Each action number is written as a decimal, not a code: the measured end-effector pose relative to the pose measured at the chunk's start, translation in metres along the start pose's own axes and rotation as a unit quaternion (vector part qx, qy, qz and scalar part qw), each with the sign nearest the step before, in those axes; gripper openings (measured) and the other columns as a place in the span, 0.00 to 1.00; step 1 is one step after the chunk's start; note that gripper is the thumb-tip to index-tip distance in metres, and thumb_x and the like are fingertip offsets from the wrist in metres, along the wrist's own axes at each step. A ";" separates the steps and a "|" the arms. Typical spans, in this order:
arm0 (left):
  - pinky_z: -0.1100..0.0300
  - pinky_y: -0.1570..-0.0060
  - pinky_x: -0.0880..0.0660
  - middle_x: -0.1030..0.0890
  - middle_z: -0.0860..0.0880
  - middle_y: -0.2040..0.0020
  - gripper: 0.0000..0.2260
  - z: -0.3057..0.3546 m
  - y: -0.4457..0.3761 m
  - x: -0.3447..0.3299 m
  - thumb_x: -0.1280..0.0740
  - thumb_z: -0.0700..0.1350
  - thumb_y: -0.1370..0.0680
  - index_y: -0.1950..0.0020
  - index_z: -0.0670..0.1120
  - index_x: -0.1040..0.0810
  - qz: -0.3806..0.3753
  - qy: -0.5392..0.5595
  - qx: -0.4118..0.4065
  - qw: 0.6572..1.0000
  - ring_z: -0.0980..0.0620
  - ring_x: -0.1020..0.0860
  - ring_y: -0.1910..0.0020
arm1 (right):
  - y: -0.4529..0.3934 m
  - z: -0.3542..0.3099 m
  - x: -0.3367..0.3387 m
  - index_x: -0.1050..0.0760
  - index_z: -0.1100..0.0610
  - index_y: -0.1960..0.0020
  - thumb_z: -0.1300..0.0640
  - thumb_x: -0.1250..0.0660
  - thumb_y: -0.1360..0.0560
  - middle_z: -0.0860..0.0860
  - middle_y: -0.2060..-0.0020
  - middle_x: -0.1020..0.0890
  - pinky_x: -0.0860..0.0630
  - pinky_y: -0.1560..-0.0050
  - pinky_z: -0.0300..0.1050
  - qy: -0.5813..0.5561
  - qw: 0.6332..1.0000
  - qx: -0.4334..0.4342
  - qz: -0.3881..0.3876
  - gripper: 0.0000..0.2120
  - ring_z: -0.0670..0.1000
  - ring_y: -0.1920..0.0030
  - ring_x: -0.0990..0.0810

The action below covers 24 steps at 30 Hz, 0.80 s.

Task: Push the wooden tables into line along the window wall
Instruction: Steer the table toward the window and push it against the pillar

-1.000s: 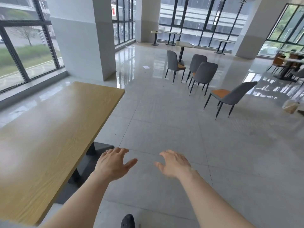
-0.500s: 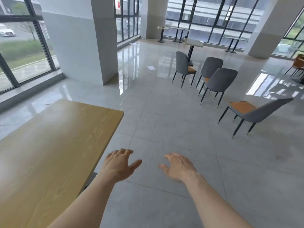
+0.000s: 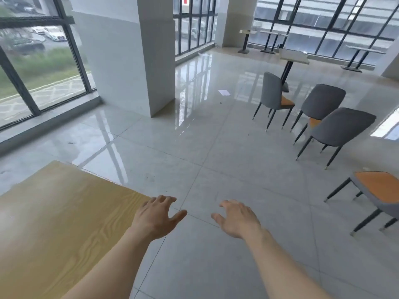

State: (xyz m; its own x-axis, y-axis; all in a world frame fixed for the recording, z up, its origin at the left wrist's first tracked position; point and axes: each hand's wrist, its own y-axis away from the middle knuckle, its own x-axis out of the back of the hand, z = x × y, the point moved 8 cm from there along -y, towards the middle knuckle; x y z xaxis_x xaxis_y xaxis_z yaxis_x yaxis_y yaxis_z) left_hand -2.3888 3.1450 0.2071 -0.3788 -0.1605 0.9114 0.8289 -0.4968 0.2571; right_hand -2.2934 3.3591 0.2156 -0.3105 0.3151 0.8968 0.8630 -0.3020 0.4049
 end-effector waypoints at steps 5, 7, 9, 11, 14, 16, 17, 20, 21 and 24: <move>0.52 0.24 0.43 0.32 0.55 0.22 0.33 -0.026 -0.108 0.019 0.48 0.73 0.22 0.21 0.57 0.36 0.003 0.002 0.043 0.999 0.50 0.36 0.23 | -0.122 -0.014 0.039 0.34 0.54 0.22 0.36 0.43 0.18 0.53 0.27 0.28 0.34 0.28 0.50 0.016 0.999 0.033 -0.019 0.31 0.56 0.27 0.30; 0.51 0.23 0.43 0.33 0.54 0.21 0.33 -0.043 -0.155 0.024 0.48 0.73 0.21 0.21 0.57 0.36 0.006 0.007 0.057 0.998 0.50 0.36 0.22 | -0.177 -0.023 0.049 0.35 0.53 0.22 0.35 0.44 0.18 0.53 0.27 0.29 0.34 0.28 0.50 0.039 0.998 0.047 -0.028 0.31 0.56 0.27 0.30; 0.51 0.23 0.43 0.33 0.54 0.21 0.33 -0.064 -0.204 0.030 0.48 0.72 0.21 0.20 0.57 0.36 0.010 0.022 0.073 0.997 0.50 0.36 0.22 | -0.234 -0.036 0.063 0.36 0.52 0.21 0.35 0.44 0.18 0.53 0.26 0.30 0.34 0.27 0.50 0.061 0.996 0.055 -0.040 0.31 0.56 0.26 0.31; 0.52 0.23 0.43 0.33 0.54 0.22 0.33 -0.090 -0.250 0.038 0.47 0.72 0.21 0.21 0.57 0.36 0.016 0.044 0.093 0.995 0.50 0.36 0.23 | -0.291 -0.053 0.081 0.37 0.52 0.21 0.36 0.44 0.18 0.52 0.26 0.30 0.36 0.27 0.50 0.082 0.993 0.067 -0.046 0.31 0.56 0.25 0.32; 0.53 0.23 0.43 0.32 0.54 0.22 0.33 -0.135 -0.309 0.057 0.47 0.71 0.21 0.21 0.56 0.35 0.021 0.079 0.138 0.987 0.49 0.35 0.23 | -0.374 -0.092 0.109 0.37 0.52 0.21 0.36 0.44 0.18 0.52 0.24 0.31 0.37 0.26 0.49 0.112 0.987 0.095 -0.062 0.31 0.55 0.24 0.33; 0.52 0.23 0.42 0.31 0.54 0.23 0.33 -0.164 -0.339 0.074 0.47 0.71 0.21 0.21 0.56 0.35 0.031 0.096 0.172 0.980 0.49 0.35 0.24 | -0.422 -0.127 0.126 0.37 0.52 0.21 0.36 0.44 0.18 0.52 0.23 0.32 0.38 0.24 0.49 0.129 0.982 0.121 -0.065 0.31 0.55 0.23 0.34; 0.52 0.23 0.42 0.31 0.54 0.23 0.33 -0.178 -0.351 0.083 0.47 0.71 0.21 0.21 0.56 0.35 0.035 0.106 0.188 0.976 0.49 0.35 0.24 | -0.444 -0.146 0.133 0.37 0.52 0.21 0.36 0.45 0.18 0.52 0.22 0.33 0.39 0.24 0.49 0.133 0.979 0.136 -0.068 0.31 0.54 0.23 0.36; 0.52 0.23 0.42 0.30 0.54 0.24 0.33 -0.220 -0.372 0.105 0.47 0.71 0.21 0.21 0.56 0.35 0.047 0.131 0.237 0.961 0.49 0.35 0.23 | -0.496 -0.208 0.145 0.38 0.51 0.20 0.36 0.44 0.18 0.51 0.21 0.35 0.41 0.22 0.48 0.146 0.967 0.192 -0.086 0.31 0.54 0.21 0.37; 0.52 0.24 0.42 0.30 0.54 0.24 0.33 -0.235 -0.377 0.112 0.47 0.71 0.21 0.21 0.56 0.35 0.055 0.136 0.256 0.955 0.49 0.35 0.23 | -0.512 -0.229 0.146 0.38 0.51 0.20 0.36 0.44 0.18 0.51 0.21 0.35 0.41 0.22 0.49 0.153 0.961 0.213 -0.091 0.31 0.54 0.22 0.37; 0.53 0.23 0.42 0.31 0.54 0.24 0.32 -0.277 -0.382 0.127 0.47 0.71 0.21 0.21 0.56 0.35 0.071 0.150 0.319 0.933 0.49 0.35 0.23 | -0.554 -0.290 0.143 0.37 0.52 0.20 0.36 0.44 0.18 0.51 0.23 0.33 0.39 0.24 0.49 0.184 0.939 0.272 -0.104 0.31 0.54 0.23 0.34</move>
State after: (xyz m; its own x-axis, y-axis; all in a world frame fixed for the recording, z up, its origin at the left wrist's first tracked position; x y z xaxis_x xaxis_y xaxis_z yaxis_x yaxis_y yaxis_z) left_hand -2.8678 3.0785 0.1352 -0.2662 -0.4653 0.8442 0.9194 0.1405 0.3674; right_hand -2.9314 3.3103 0.1711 -0.5251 -0.0461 0.8498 0.8132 0.2670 0.5171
